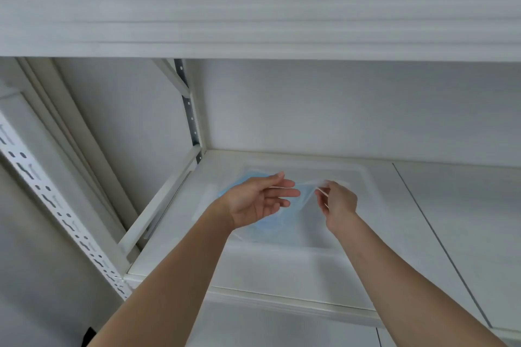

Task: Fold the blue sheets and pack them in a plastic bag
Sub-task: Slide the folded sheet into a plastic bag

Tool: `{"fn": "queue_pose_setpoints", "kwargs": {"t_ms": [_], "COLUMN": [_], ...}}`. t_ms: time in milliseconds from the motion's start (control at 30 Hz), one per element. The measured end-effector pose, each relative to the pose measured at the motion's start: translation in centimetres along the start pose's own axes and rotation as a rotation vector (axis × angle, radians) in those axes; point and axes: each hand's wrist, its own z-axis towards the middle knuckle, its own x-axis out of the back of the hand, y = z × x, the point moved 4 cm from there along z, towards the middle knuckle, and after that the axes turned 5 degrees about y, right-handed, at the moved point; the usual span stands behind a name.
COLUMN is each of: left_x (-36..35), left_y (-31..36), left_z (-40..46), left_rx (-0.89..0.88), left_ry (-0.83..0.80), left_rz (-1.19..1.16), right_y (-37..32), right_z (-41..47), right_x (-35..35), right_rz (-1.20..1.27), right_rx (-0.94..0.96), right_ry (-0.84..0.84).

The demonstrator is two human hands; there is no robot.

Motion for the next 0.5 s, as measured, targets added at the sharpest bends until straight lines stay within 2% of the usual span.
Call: {"fn": "queue_pose_setpoints", "kwargs": {"t_ms": [167, 333, 433, 500], "left_x": [-3.4, -8.8, -11.5, -12.3], "left_y": [0.4, -2.0, -3.6, -4.5], "left_z": [3.2, 7.4, 9.4, 10.4], "left_rx": [-0.059, -0.007, 0.028, 0.036], "left_ry": [0.218, 0.343, 0.375, 0.434], "left_rz": [-0.227, -0.168, -0.117, -0.077], "right_y": [-2.3, -5.4, -7.0, -8.2], "right_z": [1.9, 5.1, 7.5, 8.6], "right_x": [3.3, 8.6, 11.8, 13.8], "right_rz": [-0.182, -0.255, -0.333, -0.363], "right_rx": [0.032, 0.051, 0.091, 0.16], "right_ry": [-0.071, -0.067, 0.034, 0.19]}}
